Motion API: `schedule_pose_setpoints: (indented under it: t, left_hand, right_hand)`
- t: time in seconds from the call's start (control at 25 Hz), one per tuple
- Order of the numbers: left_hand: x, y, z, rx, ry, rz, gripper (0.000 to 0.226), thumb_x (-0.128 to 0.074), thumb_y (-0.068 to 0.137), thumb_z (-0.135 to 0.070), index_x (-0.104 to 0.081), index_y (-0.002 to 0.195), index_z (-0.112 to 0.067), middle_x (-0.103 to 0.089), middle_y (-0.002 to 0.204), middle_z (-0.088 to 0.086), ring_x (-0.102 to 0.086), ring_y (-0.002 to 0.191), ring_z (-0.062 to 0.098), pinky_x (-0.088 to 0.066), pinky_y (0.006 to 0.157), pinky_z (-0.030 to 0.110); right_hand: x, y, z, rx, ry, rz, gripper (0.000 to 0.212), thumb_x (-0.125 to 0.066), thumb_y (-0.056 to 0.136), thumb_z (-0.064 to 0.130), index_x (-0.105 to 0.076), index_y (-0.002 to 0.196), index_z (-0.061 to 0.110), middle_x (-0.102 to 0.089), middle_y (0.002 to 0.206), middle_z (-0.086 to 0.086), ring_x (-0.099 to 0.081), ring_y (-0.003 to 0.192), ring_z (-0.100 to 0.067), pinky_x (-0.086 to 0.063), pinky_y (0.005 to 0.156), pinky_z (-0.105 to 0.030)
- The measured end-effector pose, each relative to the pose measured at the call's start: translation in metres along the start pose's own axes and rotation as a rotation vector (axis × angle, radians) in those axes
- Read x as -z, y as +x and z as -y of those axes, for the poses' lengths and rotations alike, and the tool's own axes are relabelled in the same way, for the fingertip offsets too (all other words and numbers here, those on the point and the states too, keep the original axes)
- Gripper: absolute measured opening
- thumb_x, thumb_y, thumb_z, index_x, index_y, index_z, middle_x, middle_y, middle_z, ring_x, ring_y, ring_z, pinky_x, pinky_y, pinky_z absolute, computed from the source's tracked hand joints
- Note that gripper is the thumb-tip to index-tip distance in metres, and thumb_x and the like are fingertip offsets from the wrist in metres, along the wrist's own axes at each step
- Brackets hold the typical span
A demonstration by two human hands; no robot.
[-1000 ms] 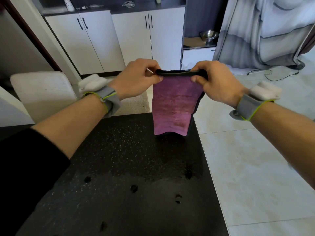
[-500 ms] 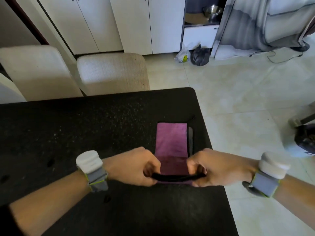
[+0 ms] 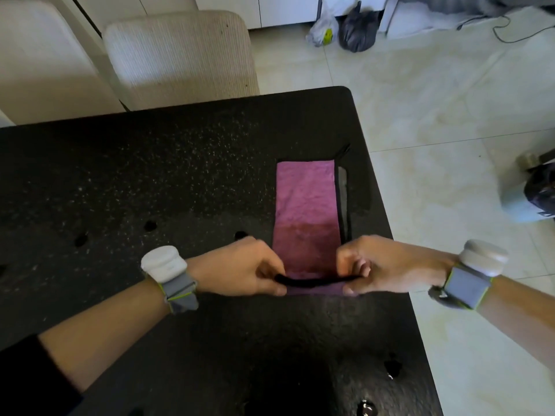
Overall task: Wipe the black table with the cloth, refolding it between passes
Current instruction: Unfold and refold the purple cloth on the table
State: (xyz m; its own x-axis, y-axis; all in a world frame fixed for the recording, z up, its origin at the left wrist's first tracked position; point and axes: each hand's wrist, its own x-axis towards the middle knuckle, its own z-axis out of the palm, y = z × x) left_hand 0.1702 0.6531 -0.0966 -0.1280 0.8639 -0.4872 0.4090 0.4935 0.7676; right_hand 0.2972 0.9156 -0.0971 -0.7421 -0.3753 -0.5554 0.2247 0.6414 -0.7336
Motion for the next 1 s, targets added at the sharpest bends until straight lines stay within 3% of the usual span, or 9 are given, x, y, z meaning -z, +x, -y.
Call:
schedule_pose_setpoints:
  t: [0.08, 0.2, 0.32, 0.44, 0.6, 0.72, 0.84, 0.92, 1.0]
  left_hand:
    - [0.02, 0.01, 0.004, 0.038, -0.144, -0.168, 0.008, -0.072, 0.093, -0.024, -0.075, 0.099, -0.025, -0.076, 0.089, -0.005, -0.073, 0.083, 0.008, -0.058, 0.078, 0.027]
    - [0.051, 0.037, 0.013, 0.081, -0.294, -0.399, 0.01, -0.067, 0.096, -0.018, -0.069, 0.097, -0.028, -0.074, 0.084, 0.002, -0.074, 0.078, 0.021, -0.06, 0.072, 0.032]
    - [0.075, 0.076, 0.025, 0.171, -0.228, -0.59, 0.005, -0.066, 0.096, -0.02, -0.065, 0.101, -0.022, -0.072, 0.084, 0.005, -0.072, 0.069, 0.017, -0.059, 0.066, 0.035]
    - [0.093, 0.111, 0.039, 0.243, -0.057, -0.664, 0.006, -0.065, 0.095, -0.029, -0.062, 0.1, -0.027, -0.069, 0.083, -0.005, -0.07, 0.069, 0.014, -0.059, 0.074, 0.042]
    - [0.102, 0.135, 0.049, 0.362, 0.18, -0.661, 0.007, -0.062, 0.091, -0.037, -0.058, 0.097, -0.035, -0.067, 0.089, -0.012, -0.066, 0.085, 0.02, -0.055, 0.081, 0.042]
    - [0.104, 0.143, 0.055, 0.378, 0.288, -0.674, 0.016, -0.065, 0.09, -0.036, -0.062, 0.105, -0.031, -0.059, 0.105, -0.006, -0.063, 0.095, 0.021, -0.054, 0.083, 0.043]
    - [0.11, 0.147, 0.054, 0.354, 0.35, -0.595, 0.037, -0.069, 0.087, -0.034, -0.058, 0.122, -0.027, -0.053, 0.118, -0.001, -0.058, 0.106, 0.021, -0.052, 0.09, 0.042]
    - [0.116, 0.149, 0.049, 0.353, 0.425, -0.5, 0.043, -0.069, 0.088, -0.033, -0.058, 0.128, -0.023, -0.056, 0.12, 0.001, -0.058, 0.111, 0.021, -0.05, 0.093, 0.038]
    - [0.121, 0.15, 0.042, 0.332, 0.472, -0.438, 0.037, -0.069, 0.088, -0.028, -0.063, 0.125, -0.022, -0.054, 0.113, 0.0, -0.057, 0.109, 0.021, -0.045, 0.085, 0.03]
  right_hand:
    - [0.02, 0.01, -0.004, 0.01, 0.109, -0.172, 0.021, -0.079, 0.086, 0.017, -0.063, 0.075, 0.026, -0.055, 0.068, 0.013, -0.052, 0.062, -0.006, -0.044, 0.061, -0.021]
    - [0.053, 0.034, -0.012, -0.015, 0.287, -0.442, 0.007, -0.077, 0.088, 0.014, -0.07, 0.087, 0.013, -0.071, 0.082, -0.01, -0.066, 0.075, -0.025, -0.051, 0.071, -0.028]
    - [0.077, 0.066, -0.023, -0.066, 0.312, -0.635, 0.006, -0.075, 0.089, 0.011, -0.069, 0.088, 0.009, -0.075, 0.091, -0.013, -0.071, 0.085, -0.023, -0.053, 0.08, -0.032]
    - [0.095, 0.095, -0.038, -0.15, 0.177, -0.736, 0.008, -0.076, 0.089, 0.019, -0.069, 0.087, 0.018, -0.073, 0.088, -0.004, -0.068, 0.081, -0.018, -0.053, 0.079, -0.035]
    - [0.106, 0.119, -0.05, -0.235, -0.037, -0.77, 0.009, -0.072, 0.091, 0.025, -0.067, 0.096, 0.021, -0.066, 0.089, 0.0, -0.058, 0.077, -0.016, -0.038, 0.069, -0.027]
    - [0.109, 0.133, -0.054, -0.222, -0.133, -0.762, 0.018, -0.071, 0.091, 0.024, -0.066, 0.108, 0.019, -0.056, 0.099, -0.001, -0.057, 0.093, -0.023, -0.038, 0.08, -0.027]
    - [0.113, 0.139, -0.055, -0.181, -0.29, -0.662, 0.04, -0.072, 0.089, 0.03, -0.061, 0.126, 0.02, -0.05, 0.117, -0.006, -0.049, 0.112, -0.028, -0.042, 0.098, -0.039]
    - [0.115, 0.139, -0.052, -0.195, -0.458, -0.559, 0.052, -0.069, 0.091, 0.038, -0.053, 0.138, 0.023, -0.049, 0.125, -0.006, -0.044, 0.118, -0.03, -0.039, 0.102, -0.044]
    - [0.113, 0.14, -0.049, -0.2, -0.557, -0.507, 0.056, -0.066, 0.093, 0.041, -0.046, 0.143, 0.025, -0.046, 0.126, -0.006, -0.04, 0.118, -0.029, -0.037, 0.1, -0.044]
